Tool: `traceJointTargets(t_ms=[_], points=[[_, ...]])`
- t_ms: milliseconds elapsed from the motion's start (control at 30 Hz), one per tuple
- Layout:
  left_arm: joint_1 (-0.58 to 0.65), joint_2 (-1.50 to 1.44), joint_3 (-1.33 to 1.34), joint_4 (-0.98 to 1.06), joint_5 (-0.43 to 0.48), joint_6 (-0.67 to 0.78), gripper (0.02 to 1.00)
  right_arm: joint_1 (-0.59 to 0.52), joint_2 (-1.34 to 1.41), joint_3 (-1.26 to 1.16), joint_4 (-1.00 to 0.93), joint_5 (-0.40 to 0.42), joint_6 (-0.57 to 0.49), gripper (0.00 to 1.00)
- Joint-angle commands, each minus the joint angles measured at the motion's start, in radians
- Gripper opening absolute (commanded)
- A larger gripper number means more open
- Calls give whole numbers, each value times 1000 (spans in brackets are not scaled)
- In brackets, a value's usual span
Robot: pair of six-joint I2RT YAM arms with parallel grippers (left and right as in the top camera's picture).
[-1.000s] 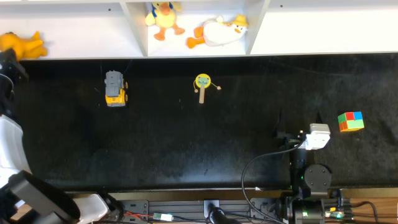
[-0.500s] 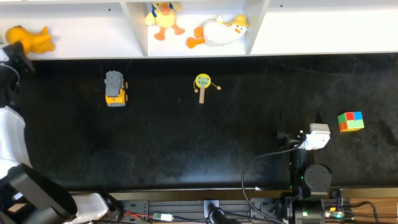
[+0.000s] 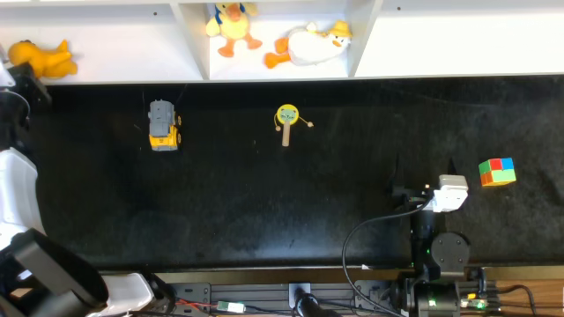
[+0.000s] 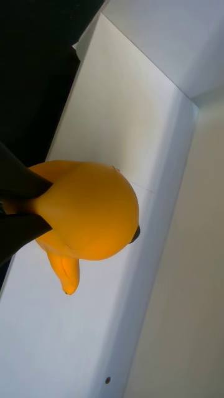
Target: Store Toys
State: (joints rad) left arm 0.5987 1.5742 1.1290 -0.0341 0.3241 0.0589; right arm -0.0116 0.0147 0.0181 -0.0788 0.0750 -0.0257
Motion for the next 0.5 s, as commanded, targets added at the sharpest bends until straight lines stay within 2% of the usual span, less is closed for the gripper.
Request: traceJointTargets(t_ms=[33, 500], points=[[-21, 24, 46, 2, -23, 22, 60, -1, -11, -13, 5, -4, 4, 993], [-63, 71, 51, 55, -24, 18, 73, -1, -11, -13, 5, -4, 4, 996]])
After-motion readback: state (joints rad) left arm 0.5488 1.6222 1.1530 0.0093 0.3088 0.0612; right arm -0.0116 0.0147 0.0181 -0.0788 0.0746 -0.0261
